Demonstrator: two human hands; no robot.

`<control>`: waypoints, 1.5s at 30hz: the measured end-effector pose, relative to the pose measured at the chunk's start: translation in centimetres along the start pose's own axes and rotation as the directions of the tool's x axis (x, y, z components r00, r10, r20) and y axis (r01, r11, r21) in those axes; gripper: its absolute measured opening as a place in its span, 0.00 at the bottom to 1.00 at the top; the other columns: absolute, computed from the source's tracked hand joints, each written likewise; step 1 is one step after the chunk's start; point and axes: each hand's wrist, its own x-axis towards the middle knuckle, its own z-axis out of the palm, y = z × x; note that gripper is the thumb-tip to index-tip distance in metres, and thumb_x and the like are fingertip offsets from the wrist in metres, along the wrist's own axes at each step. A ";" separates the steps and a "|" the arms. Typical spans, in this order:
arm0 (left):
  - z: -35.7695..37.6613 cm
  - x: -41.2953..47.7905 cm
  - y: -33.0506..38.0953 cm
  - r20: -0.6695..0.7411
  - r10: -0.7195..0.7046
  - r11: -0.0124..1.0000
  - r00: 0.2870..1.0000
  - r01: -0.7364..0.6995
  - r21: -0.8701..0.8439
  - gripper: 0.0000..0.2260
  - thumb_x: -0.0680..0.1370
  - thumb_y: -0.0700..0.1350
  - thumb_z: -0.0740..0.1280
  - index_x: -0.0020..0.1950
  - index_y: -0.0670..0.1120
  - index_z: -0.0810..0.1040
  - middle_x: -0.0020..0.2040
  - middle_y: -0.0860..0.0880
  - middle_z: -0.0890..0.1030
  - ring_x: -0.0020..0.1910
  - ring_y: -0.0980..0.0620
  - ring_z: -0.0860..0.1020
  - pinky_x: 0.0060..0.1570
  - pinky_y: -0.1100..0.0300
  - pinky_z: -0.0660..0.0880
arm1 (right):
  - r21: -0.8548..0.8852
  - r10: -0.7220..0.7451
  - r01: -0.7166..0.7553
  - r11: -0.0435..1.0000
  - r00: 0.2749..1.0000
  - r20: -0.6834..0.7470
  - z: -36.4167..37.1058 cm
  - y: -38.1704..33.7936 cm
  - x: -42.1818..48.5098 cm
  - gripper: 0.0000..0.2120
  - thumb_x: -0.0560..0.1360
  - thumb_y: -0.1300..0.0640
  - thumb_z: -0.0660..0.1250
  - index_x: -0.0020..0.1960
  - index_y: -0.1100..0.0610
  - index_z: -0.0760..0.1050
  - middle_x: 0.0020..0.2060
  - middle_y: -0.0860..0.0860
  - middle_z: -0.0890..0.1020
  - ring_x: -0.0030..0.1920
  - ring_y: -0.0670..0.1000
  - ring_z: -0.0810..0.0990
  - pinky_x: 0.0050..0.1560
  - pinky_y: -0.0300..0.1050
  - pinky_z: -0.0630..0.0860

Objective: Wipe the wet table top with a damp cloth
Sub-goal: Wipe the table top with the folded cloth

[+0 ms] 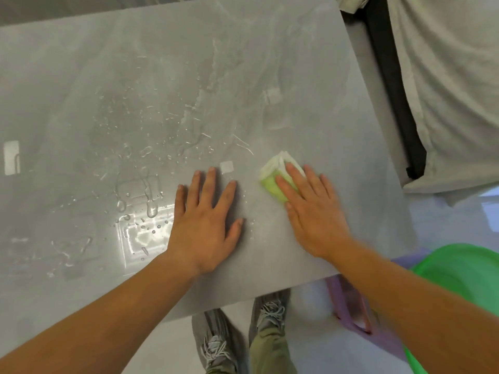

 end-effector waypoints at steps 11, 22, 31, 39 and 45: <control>1.7 -2.1 1.6 0.011 0.018 1.000 1.000 -0.018 -0.004 0.31 0.78 0.63 0.51 0.78 0.51 0.56 0.80 0.41 0.51 0.79 0.39 0.46 0.74 0.36 0.47 | -0.044 -0.094 0.093 0.995 0.996 0.000 1.7 -3.4 -7.5 0.28 0.81 0.52 0.57 0.80 0.48 0.55 0.81 0.51 0.55 0.79 0.61 0.55 0.77 0.63 0.54; 2.9 -2.5 7.4 0.011 -0.039 0.999 0.999 0.039 -0.030 0.29 0.79 0.62 0.51 0.78 0.53 0.53 0.80 0.41 0.47 0.78 0.37 0.43 0.73 0.34 0.46 | 0.029 0.199 -0.199 0.980 0.980 -0.022 1.6 1.1 -9.8 0.27 0.82 0.50 0.50 0.81 0.47 0.52 0.81 0.50 0.52 0.80 0.60 0.52 0.78 0.62 0.52; 3.4 -2.3 8.2 -0.010 -0.080 0.997 0.997 0.080 -0.005 0.28 0.80 0.64 0.49 0.78 0.55 0.55 0.80 0.42 0.50 0.78 0.37 0.44 0.73 0.34 0.47 | 0.076 0.391 -0.385 0.920 0.918 -0.072 0.1 7.8 -6.2 0.28 0.80 0.48 0.45 0.80 0.49 0.53 0.81 0.52 0.54 0.79 0.62 0.54 0.76 0.63 0.55; 3.0 -2.4 7.8 -0.006 -0.090 0.996 0.996 0.090 0.001 0.28 0.80 0.65 0.45 0.77 0.57 0.58 0.80 0.43 0.53 0.79 0.38 0.48 0.73 0.36 0.50 | 0.089 0.257 -0.252 0.964 0.965 -0.056 0.9 9.3 -10.2 0.27 0.81 0.51 0.48 0.80 0.47 0.56 0.81 0.49 0.56 0.80 0.58 0.55 0.76 0.61 0.56; 2.5 -2.5 6.7 -0.022 -0.053 0.998 0.998 0.053 -0.015 0.26 0.80 0.63 0.47 0.76 0.55 0.60 0.80 0.47 0.56 0.78 0.41 0.53 0.70 0.40 0.53 | 0.099 0.437 -0.427 0.899 0.893 -0.105 0.8 4.8 -7.6 0.29 0.80 0.49 0.49 0.80 0.49 0.54 0.81 0.53 0.55 0.78 0.63 0.56 0.75 0.63 0.57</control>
